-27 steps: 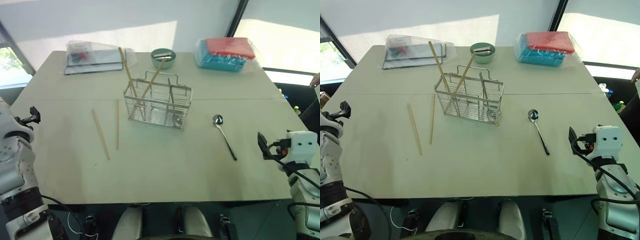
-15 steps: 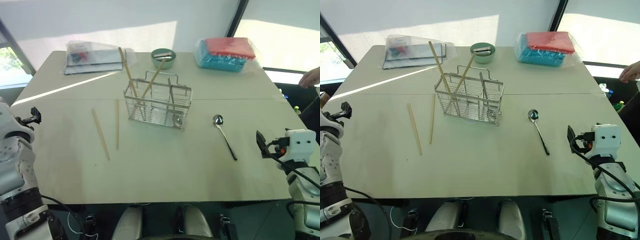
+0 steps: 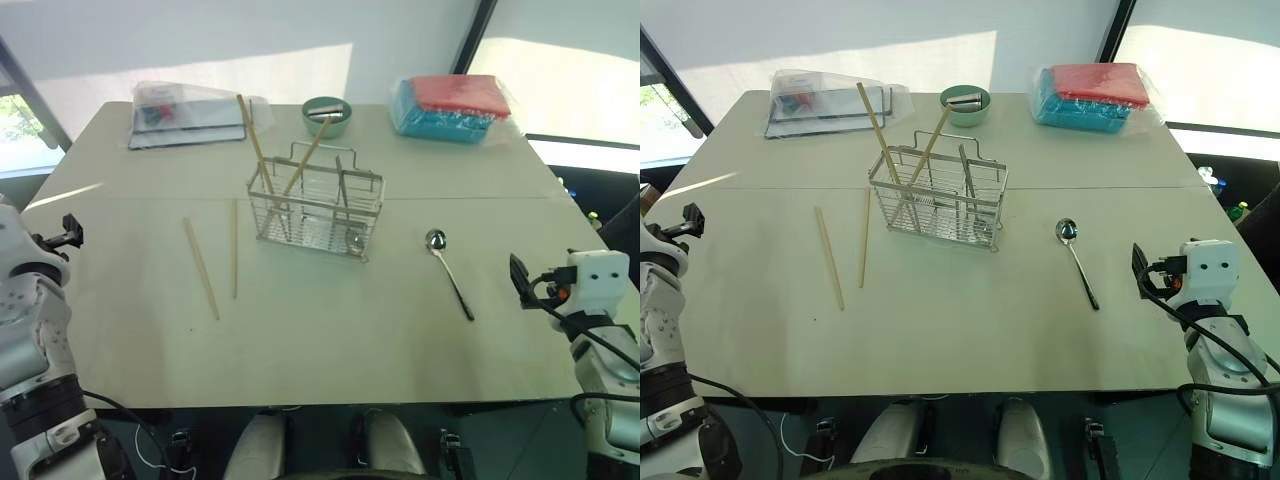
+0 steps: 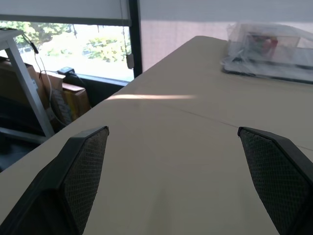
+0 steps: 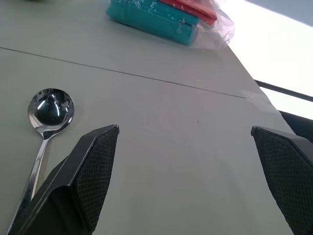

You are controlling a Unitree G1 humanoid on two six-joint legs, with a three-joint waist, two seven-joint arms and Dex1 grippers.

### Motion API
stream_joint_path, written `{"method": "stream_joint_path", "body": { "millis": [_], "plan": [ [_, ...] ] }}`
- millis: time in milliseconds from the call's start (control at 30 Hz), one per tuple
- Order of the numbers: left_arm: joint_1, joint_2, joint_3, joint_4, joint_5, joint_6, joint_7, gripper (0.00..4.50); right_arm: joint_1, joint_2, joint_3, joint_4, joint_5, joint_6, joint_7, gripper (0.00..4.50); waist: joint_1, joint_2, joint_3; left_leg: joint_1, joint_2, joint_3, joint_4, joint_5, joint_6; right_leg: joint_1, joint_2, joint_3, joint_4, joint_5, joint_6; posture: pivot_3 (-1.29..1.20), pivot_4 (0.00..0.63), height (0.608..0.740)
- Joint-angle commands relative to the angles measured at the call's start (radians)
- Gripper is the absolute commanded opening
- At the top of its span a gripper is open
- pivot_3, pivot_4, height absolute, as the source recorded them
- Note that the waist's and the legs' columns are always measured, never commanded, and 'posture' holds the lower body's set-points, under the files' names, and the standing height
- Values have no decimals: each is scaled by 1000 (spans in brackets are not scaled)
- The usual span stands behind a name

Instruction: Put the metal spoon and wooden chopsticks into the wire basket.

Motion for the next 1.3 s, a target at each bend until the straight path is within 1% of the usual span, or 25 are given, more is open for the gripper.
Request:
{"method": "stream_joint_path", "body": {
  "millis": [33,133,233,333,467,567,633,767,867,1000,1133,1167,1233,1267,1300],
  "plan": [
    [-27,32,-13,-78,-36,24,-39,4500,-48,-51,4,-23,0,27,11,4472,0,0,0,0,0,0,0,0,0,0,0,0,0,0,0,0,150,667],
    [-52,49,-35,-144,-123,91,-125,4500,-102,-103,31,-10,4,90,35,4472,0,0,0,0,0,0,1,0,0,0,0,0,0,0,0,0,150,667],
    [-69,108,-100,-273,-273,208,-282,4500,-183,-182,92,0,24,196,101,4472,-1,0,0,0,0,0,1,0,0,0,0,0,0,0,0,0,150,667],
    [-57,169,-155,-338,-336,237,-407,4500,-222,-237,149,11,14,238,148,4472,-1,2,0,-1,0,0,0,0,0,0,-1,0,-1,0,-1,0,150,667],
    [-71,311,-267,-443,-482,310,-678,4500,-304,-295,244,57,17,269,241,4472,-3,3,2,-1,0,1,0,0,1,-1,0,0,0,0,-1,0,150,667],
    [-108,389,-355,-445,-497,300,-816,4500,-342,-331,318,108,-2,271,307,4472,-3,4,2,-1,0,2,0,0,1,0,-1,0,-2,-2,-4,0,150,667],
    [-150,411,-416,-429,-499,296,-879,4500,-372,-334,354,140,2,313,327,4472,-2,4,2,-1,0,1,0,0,1,0,-1,0,-2,-3,-5,0,150,667],
    [-259,410,-531,-377,-479,290,-976,4500,-452,-308,413,197,10,421,335,4472,-2,4,3,-1,0,1,0,0,1,1,0,0,-2,-3,-5,0,150,667],
    [-310,418,-604,-353,-458,282,-1054,4500,-515,-286,440,243,12,513,326,4472,-3,5,3,-1,0,1,0,0,1,0,0,0,-2,-3,-5,0,150,667],
    [-342,434,-663,-335,-428,259,-1148,4500,-580,-266,474,297,8,603,322,4472,-5,5,4,-1,0,1,-1,0,2,-1,0,0,-1,-2,-5,0,150,667],
    [-377,425,-682,-306,-398,245,-1183,4500,-594,-273,526,329,-22,607,330,4472,-2,5,4,-1,0,1,-1,0,2,-1,0,-1,-1,-2,-5,0,150,667],
    [-384,423,-682,-300,-393,244,-1187,4500,-591,-273,534,329,-25,602,331,4244,-2,5,4,-1,0,1,-1,0,2,0,0,-1,-1,-2,-5,0,150,667],
    [-392,421,-681,-291,-383,241,-1194,4500,-581,-263,539,320,-15,615,335,3641,-3,5,4,-1,0,1,0,0,2,0,0,-1,-1,-2,-5,0,150,667],
    [-395,420,-680,-288,-380,240,-1196,4500,-578,-258,539,314,-10,623,335,3171,-3,5,4,-1,0,1,0,0,2,0,0,-1,-1,-2,-4,0,150,667],
    [-397,419,-679,-286,-378,241,-1197,4500,-576,-253,538,310,-6,630,334,2592,-3,5,4,-1,0,1,0,0,2,0,0,-1,-1,-2,-4,0,150,667]
  ]
}}
